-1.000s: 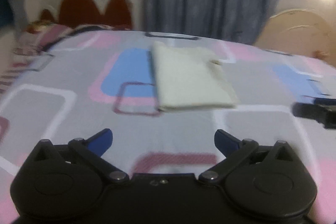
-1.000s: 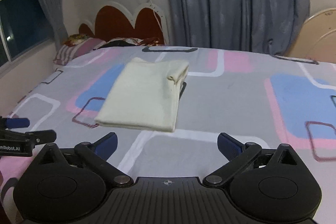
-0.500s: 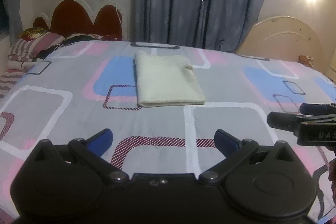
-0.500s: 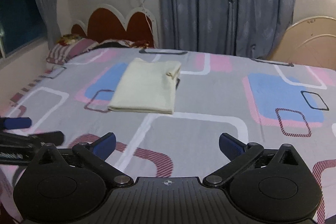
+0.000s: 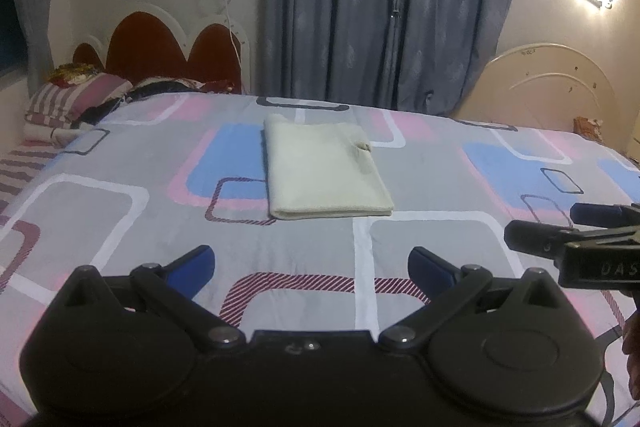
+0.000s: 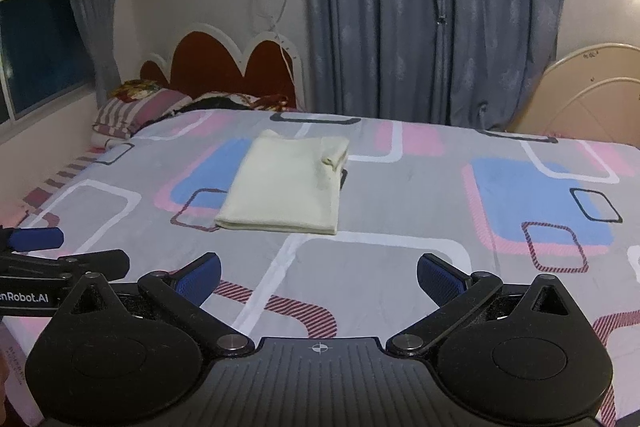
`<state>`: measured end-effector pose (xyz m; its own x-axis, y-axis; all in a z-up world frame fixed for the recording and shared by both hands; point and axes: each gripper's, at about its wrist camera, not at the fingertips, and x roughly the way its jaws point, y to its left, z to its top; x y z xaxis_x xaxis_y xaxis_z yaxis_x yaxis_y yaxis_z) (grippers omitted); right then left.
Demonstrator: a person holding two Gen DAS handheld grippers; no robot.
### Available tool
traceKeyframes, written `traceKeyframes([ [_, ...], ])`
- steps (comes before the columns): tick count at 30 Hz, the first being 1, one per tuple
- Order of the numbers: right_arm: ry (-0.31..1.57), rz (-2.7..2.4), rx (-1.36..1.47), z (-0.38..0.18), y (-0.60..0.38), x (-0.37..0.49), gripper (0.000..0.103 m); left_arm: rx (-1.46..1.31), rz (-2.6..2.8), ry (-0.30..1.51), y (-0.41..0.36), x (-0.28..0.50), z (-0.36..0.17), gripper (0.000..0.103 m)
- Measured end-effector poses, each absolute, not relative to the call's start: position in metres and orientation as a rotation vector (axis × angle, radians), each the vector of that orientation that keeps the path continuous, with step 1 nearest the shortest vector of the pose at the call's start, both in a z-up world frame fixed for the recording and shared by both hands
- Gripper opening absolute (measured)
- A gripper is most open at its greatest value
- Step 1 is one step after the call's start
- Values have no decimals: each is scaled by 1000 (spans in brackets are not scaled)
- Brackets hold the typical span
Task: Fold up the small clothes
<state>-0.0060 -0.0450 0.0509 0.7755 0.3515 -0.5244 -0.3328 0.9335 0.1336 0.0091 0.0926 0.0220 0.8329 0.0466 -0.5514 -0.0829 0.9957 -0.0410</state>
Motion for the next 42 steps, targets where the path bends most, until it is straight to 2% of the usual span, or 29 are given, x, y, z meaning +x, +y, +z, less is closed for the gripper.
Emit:
traceKeyframes([
  [42,543,390,33,58,-61,0,103,-54,93,562,99,9,28,103],
])
